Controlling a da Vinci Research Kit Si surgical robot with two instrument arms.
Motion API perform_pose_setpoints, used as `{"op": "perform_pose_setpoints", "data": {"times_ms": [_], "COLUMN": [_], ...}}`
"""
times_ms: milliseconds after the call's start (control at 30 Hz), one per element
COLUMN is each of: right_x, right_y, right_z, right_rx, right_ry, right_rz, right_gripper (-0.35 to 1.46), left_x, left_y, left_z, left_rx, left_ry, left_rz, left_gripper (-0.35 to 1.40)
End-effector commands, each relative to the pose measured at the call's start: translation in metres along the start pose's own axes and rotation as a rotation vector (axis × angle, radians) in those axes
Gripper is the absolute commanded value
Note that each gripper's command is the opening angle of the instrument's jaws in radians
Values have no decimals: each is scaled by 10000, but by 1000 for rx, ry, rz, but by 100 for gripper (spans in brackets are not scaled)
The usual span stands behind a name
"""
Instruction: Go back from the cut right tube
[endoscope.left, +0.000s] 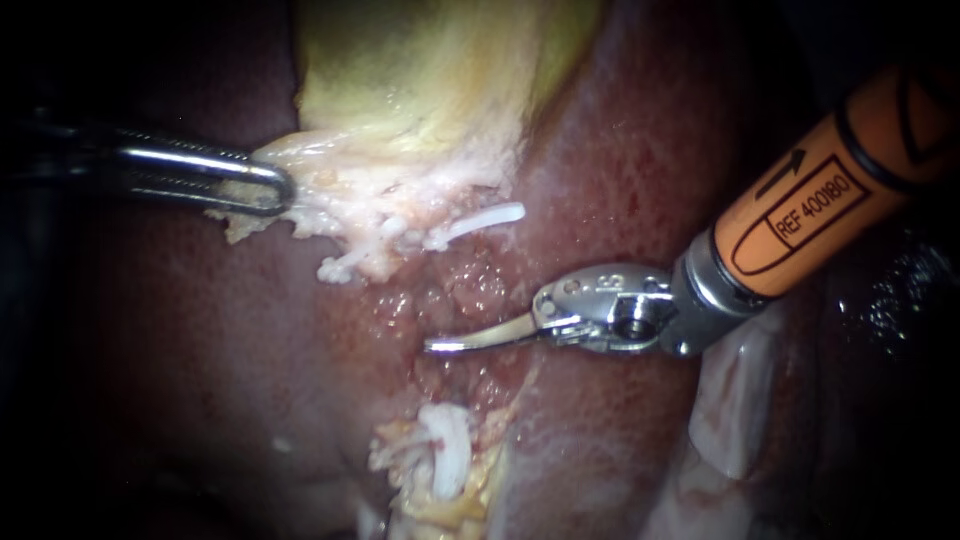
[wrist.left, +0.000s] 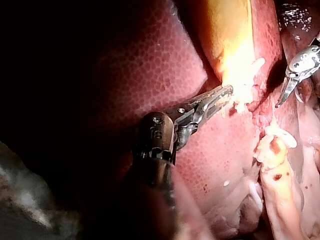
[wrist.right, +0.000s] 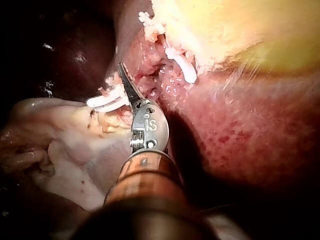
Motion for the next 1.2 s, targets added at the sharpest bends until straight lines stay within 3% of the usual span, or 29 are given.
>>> {"op": "perform_pose_setpoints", "data": {"times_ms": [33,67,133,200,267,567,633,700,800,867,967,1100,1200], "right_x": [0,0,0,-1,-1,-4,-6,-9,-14,-17,-23,-24,-19], "right_y": [-1,-1,-2,-4,-5,-7,-9,-14,-20,-24,-31,-38,-40], "right_z": [0,1,2,3,3,1,-2,-7,-20,-31,-50,-77,-95], "right_rx": [1,3,-17,-41,-73,-140,-182,-273,-352,-371,-402,-435,-456], "right_ry": [4,13,52,88,114,132,142,148,132,104,27,-127,-188], "right_rz": [27,50,84,97,101,120,112,52,-61,-144,-220,-311,-341], "right_gripper": [-35,-27,68,103,121,131,135,145,145,145,145,145,145], "left_x": [0,0,0,0,0,0,0,0,-1,-1,-1,-1,-2], "left_y": [0,0,0,0,0,0,0,-1,-1,-2,-3,-3,-3], "left_z": [0,-1,-1,-1,-1,-1,-1,-1,-1,-1,-1,-1,-1], "left_rx": [0,0,0,0,0,0,0,0,0,0,2,2,3], "left_ry": [0,0,0,0,0,0,0,0,0,0,1,1,1], "left_rz": [0,0,0,0,0,0,0,0,0,0,0,0,1], "left_gripper": [-35,-35,-35,-35,-35,-35,-35,-35,-35,-35,-35,-35,-35]}}
